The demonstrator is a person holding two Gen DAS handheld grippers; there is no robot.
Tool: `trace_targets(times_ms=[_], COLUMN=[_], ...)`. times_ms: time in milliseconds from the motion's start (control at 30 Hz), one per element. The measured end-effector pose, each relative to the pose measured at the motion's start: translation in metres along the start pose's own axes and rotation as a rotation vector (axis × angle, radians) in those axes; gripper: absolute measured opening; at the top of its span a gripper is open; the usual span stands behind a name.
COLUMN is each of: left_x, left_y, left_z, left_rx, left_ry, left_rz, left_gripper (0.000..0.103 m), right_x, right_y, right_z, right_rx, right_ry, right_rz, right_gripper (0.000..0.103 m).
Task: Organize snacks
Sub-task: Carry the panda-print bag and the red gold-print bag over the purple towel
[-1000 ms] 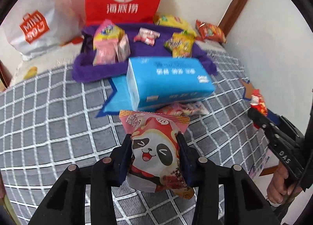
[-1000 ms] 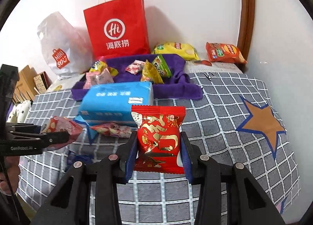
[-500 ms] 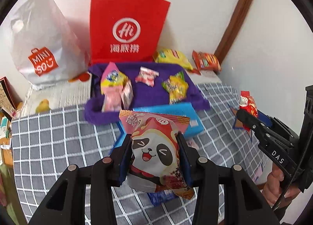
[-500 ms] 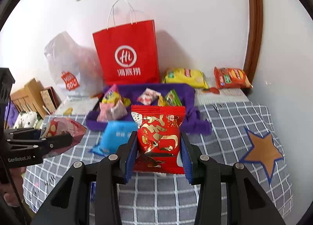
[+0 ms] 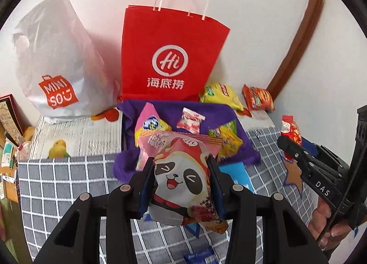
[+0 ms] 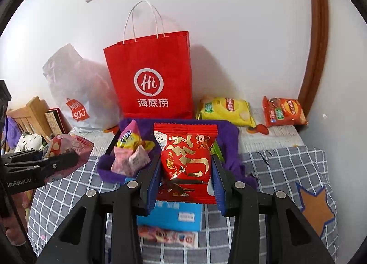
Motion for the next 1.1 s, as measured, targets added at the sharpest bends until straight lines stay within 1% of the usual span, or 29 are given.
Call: trace_targets(times_ms=[333,467,567,700,767,800,833,867,967,1100], left_x=[0.033,0.054,0.068,0.088,0.099,0.107,0.116,0.122,0.129,0.132], left_y=[-0.039,-0.056,-0.067,-0.073,-0.071,-0.071,-0.070,-0.069,-0.067,-0.068], left_z=[0.004,0.001,0.003,0.008,0.012,0.016,0.018,0.020,0.030,0.040], left_rx=[-0.014,-0.020,-0.033,-0.043,-0.050,-0.064,-0.069,-0.071,-0.102,-0.127], left_ry=[-0.043,-0.028,-0.012,-0.028,-0.036,-0.033,-0.028,-0.017,-0.008,0.002], left_rz=[-0.004,0.010,0.013,0.012,0.018,0.034,0.071,0.086,0.107,0.112], left_gripper=[0.042,0.042,0.042,0.042,0.042,0.042,0.042,0.042,0.042,0.042], right_x=[0.047,0.064,0.077,0.099,0.114,0.120,0.123,0.126,0.135,0.145], right_y=[-0.044,-0.063,-0.072,-0.070,-0.067,-0.066,-0.064,-0.062,-0.060,-0.055], right_z=[-0.005,-0.007,-0.010,-0.018,-0.025,-0.029,-0.033,-0.036,-0.045,-0.053], right_rx=[-0.011,-0.005,0.015,0.020,0.028,0.030,0.033,0.035,0.056,0.080], right_ry=[-0.018,-0.037,-0.065,-0.064,-0.056,-0.047,-0.038,-0.036,-0.031,-0.023], right_rz=[-0.001,-0.009,-0.007,0.013,0.049,0.069,0.071,0.072,0.096,0.120], right_gripper=[0.041,0.041,0.041,0.041,0.041,0.041,0.041,0.041,0.041,0.041])
Point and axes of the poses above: each gripper's, at about its wrist camera, not at the fingertips, and x roughly the way its jaws point, z to its left, y to its underside, the point moved 3 cm from there along x, roughly the way its jaws point, and after that the axes turned 14 degrees about -y, right-handed, at the moved point
